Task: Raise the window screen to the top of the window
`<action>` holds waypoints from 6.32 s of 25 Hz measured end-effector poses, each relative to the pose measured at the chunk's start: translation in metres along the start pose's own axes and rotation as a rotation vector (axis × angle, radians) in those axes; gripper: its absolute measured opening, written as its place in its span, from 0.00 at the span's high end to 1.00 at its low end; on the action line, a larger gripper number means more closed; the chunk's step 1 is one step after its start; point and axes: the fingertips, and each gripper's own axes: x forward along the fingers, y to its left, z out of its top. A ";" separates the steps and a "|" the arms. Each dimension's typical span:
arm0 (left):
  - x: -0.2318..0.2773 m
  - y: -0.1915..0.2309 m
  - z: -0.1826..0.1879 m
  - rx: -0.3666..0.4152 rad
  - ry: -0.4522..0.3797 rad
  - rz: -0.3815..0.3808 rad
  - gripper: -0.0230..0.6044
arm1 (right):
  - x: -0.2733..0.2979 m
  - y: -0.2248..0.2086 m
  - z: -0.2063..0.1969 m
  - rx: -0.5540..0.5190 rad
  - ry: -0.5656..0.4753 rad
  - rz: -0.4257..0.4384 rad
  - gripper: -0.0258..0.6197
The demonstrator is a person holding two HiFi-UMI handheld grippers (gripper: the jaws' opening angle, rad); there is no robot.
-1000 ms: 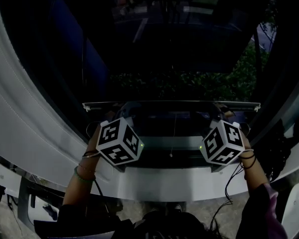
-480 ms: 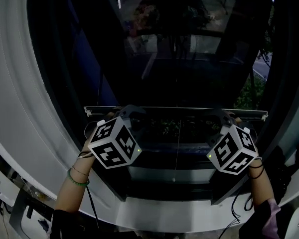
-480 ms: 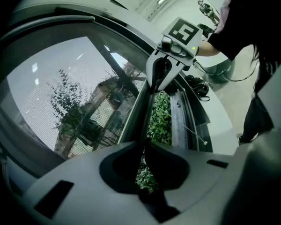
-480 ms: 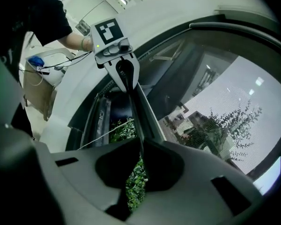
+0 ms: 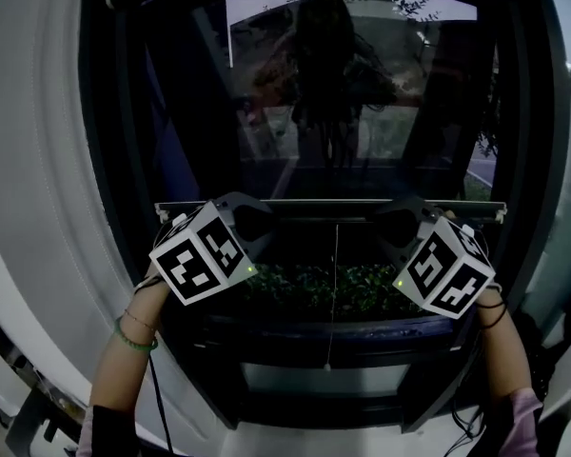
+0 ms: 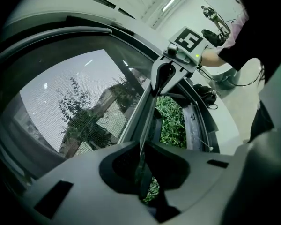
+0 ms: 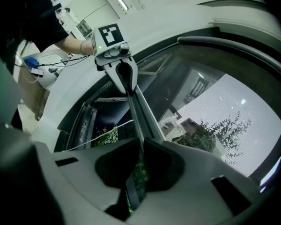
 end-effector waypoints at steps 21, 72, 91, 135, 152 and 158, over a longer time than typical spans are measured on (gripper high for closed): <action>-0.077 0.175 0.102 0.140 0.057 0.252 0.90 | -0.047 -0.181 0.101 -0.108 0.012 -0.212 0.91; -0.062 0.069 0.065 -0.145 -0.330 0.194 0.81 | -0.037 -0.070 0.112 0.144 -0.292 -0.194 0.83; -0.050 -0.277 -0.058 -0.720 -0.336 -0.036 0.81 | -0.078 0.268 0.019 0.733 -0.180 -0.024 0.83; -0.438 -0.635 -0.008 -1.159 -0.275 -0.068 0.81 | -0.390 0.628 0.158 1.339 -0.131 0.054 0.83; -0.490 -0.665 0.009 -1.189 -0.336 -0.130 0.81 | -0.440 0.663 0.216 1.181 -0.026 0.019 0.87; -0.490 -0.669 0.028 -1.215 -0.344 -0.096 0.81 | -0.462 0.662 0.201 1.171 -0.025 0.021 0.88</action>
